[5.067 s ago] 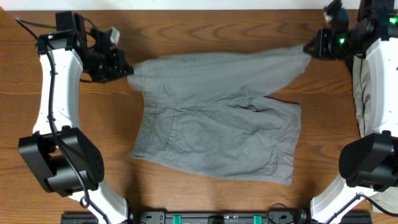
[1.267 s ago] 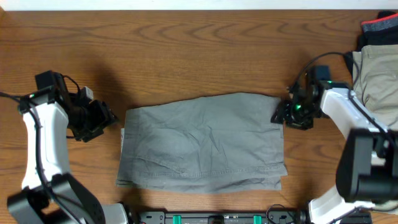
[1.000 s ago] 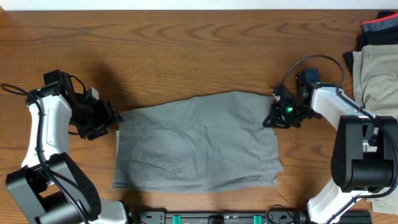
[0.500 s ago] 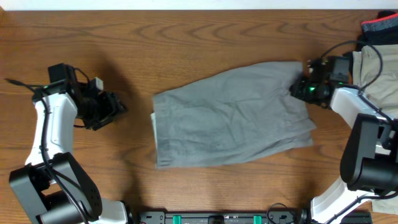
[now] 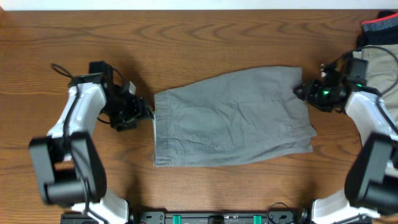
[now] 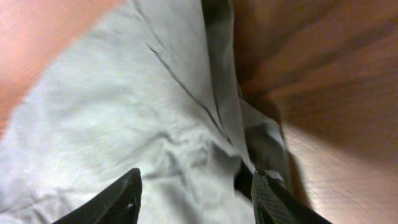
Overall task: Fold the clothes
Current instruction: 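Grasp the left and right ends of the folded shorts with both grippers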
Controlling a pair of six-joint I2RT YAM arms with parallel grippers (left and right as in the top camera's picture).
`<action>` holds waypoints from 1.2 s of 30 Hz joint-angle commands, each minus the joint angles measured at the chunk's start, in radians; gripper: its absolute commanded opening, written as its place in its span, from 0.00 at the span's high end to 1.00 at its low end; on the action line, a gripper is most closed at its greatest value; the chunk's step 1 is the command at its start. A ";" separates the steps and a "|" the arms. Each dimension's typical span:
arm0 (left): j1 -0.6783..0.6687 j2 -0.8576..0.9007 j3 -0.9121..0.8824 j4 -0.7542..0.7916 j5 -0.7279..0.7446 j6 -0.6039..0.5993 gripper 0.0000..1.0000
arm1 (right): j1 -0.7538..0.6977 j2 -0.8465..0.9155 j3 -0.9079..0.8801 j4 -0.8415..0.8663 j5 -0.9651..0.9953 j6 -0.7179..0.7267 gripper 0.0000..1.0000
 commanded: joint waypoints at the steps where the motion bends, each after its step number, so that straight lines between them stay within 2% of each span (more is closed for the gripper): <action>1: -0.018 0.090 -0.001 -0.002 0.053 -0.010 0.32 | -0.012 -0.086 0.012 -0.028 -0.018 -0.045 0.43; 6: -0.048 0.186 -0.001 0.005 0.183 -0.009 0.32 | -0.011 -0.117 0.012 -0.074 -0.014 -0.054 0.41; 13: -0.110 0.243 -0.002 0.021 0.183 -0.009 0.34 | 0.016 -0.116 0.012 -0.092 -0.010 -0.055 0.42; 18: -0.118 0.243 -0.002 0.032 0.169 -0.009 0.76 | 0.045 -0.116 0.012 -0.090 -0.010 -0.055 0.43; 19: -0.115 0.243 -0.001 0.036 0.168 -0.009 0.81 | 0.054 -0.116 0.012 -0.092 -0.010 -0.055 0.48; 20: -0.108 0.242 0.003 0.043 0.169 -0.009 0.91 | 0.069 -0.116 0.012 -0.098 -0.010 -0.056 0.56; 21: -0.104 0.242 0.006 0.043 0.169 -0.009 0.94 | 0.078 -0.116 0.012 -0.103 -0.010 -0.060 0.58; 23: -0.090 0.242 0.025 0.046 0.169 -0.009 0.94 | 0.112 -0.116 0.011 -0.117 -0.001 -0.070 0.63; 30: -0.050 0.206 0.130 0.006 0.169 0.029 0.94 | 0.258 -0.072 0.009 -0.138 0.094 -0.067 0.68; 36: -0.021 0.132 0.246 -0.072 0.089 0.056 0.94 | 0.309 0.079 0.008 -0.137 0.103 0.006 0.79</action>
